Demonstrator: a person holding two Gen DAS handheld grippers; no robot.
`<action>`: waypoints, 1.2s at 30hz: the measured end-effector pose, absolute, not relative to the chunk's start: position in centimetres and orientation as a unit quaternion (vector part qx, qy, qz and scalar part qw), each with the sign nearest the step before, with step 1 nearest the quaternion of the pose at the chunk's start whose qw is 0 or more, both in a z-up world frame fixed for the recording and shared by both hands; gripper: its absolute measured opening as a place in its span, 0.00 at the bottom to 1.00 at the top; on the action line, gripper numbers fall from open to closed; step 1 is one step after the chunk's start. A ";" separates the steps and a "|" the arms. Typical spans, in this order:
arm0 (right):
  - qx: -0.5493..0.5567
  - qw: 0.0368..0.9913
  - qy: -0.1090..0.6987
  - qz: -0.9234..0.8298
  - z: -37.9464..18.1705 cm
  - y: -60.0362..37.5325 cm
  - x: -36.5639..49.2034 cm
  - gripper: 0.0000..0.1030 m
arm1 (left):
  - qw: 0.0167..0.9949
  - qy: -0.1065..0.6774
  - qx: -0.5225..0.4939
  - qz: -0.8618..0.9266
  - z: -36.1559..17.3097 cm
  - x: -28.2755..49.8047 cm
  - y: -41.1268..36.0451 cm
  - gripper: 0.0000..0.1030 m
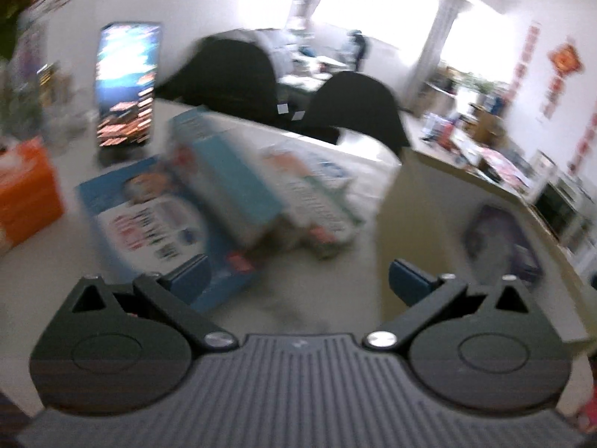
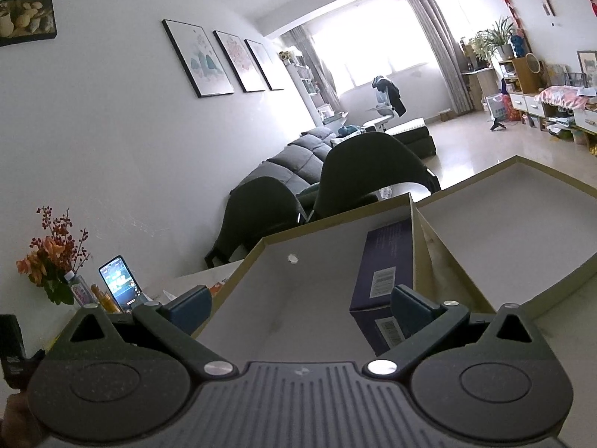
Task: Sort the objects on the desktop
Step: 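Move the left tool over the table to the tall thin blue box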
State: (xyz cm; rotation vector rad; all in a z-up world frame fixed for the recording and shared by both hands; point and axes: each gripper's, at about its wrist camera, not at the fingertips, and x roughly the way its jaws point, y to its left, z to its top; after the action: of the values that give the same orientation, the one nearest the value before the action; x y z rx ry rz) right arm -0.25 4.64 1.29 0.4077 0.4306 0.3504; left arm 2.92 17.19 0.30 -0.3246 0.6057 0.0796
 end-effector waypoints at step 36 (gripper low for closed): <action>0.207 0.931 0.234 0.187 0.4 5.2 0.7 1.00 | 0.896 0.261 -0.320 0.162 -6.7 4.3 27.3 0.89</action>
State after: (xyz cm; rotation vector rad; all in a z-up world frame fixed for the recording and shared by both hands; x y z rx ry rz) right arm 0.67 5.16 0.43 0.4227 0.4785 0.3832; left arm 4.34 27.30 -6.68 -0.6635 0.5417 0.3354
